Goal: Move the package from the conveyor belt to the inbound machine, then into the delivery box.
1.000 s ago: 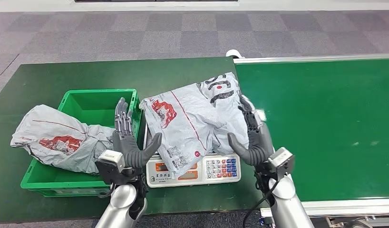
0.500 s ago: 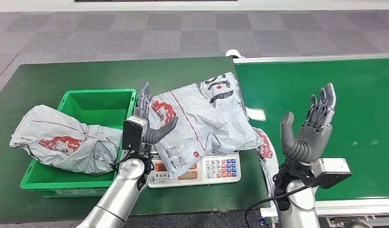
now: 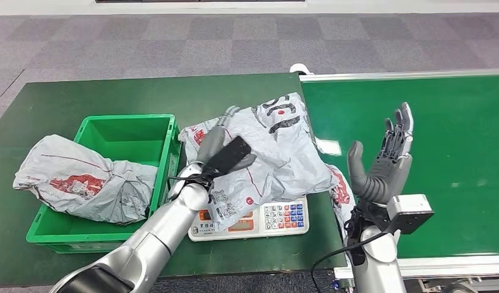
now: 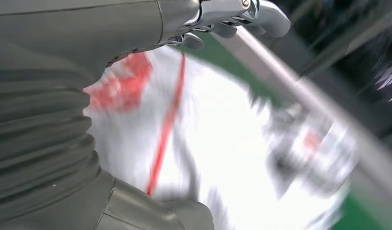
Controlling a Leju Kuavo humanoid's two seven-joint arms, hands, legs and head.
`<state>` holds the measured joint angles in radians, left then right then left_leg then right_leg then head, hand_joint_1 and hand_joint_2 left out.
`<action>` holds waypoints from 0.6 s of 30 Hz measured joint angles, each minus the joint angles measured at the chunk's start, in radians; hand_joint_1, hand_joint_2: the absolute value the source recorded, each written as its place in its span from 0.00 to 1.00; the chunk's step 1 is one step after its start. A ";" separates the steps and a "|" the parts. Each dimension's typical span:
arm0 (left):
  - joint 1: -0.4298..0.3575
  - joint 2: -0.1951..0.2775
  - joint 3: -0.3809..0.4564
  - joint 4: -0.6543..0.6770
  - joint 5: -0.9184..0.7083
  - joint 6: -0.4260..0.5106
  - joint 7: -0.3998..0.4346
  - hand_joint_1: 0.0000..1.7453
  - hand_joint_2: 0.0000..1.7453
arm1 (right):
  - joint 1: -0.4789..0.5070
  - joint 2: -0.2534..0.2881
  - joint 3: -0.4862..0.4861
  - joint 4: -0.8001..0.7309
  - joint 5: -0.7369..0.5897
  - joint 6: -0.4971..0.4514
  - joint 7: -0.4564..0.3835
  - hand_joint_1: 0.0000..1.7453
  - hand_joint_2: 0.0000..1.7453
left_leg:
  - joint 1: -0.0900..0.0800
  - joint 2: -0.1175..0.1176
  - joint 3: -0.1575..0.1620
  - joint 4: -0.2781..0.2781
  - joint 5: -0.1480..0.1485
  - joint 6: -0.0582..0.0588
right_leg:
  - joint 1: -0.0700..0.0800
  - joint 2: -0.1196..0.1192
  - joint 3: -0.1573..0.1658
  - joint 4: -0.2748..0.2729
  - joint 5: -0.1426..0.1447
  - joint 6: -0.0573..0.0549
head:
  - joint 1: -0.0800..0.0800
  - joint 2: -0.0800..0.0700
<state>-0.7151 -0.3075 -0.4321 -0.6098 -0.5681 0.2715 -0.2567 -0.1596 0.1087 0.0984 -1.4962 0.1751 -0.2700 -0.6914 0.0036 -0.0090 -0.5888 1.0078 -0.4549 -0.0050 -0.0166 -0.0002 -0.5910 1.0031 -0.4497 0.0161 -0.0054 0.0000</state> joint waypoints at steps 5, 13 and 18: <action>-0.050 -0.037 -0.148 0.122 -0.210 -0.183 0.133 0.08 1.00 | -0.021 0.002 0.000 0.030 0.029 0.038 0.017 0.00 1.00 | 0.000 0.000 0.000 0.000 0.000 0.000 | 0.000 0.000 0.000 0.000 0.000 0.000 | 0.000 0.000; -0.078 -0.052 -0.252 0.176 -0.237 -0.214 0.186 1.00 1.00 | 0.004 0.003 -0.029 0.032 0.062 0.082 0.040 0.00 1.00 | 0.000 -0.001 0.000 0.000 0.000 0.000 | 0.000 -0.001 0.001 0.000 0.000 0.000 | 0.000 0.000; -0.085 -0.053 -0.264 0.190 -0.240 -0.214 0.188 1.00 1.00 | 0.017 0.006 -0.045 0.028 0.066 0.089 0.045 0.00 1.00 | 0.000 0.000 0.000 0.000 0.000 0.000 | 0.000 0.000 0.001 0.000 0.000 0.000 | 0.000 0.000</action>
<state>-0.8000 -0.3609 -0.6964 -0.4195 -0.8081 0.0577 -0.0687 -0.1425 0.1146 0.0532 -1.4679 0.2410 -0.1807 -0.6465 0.0033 -0.0092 -0.5883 1.0078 -0.4547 -0.0048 -0.0169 -0.0005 -0.5903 1.0030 -0.4496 0.0162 -0.0053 0.0000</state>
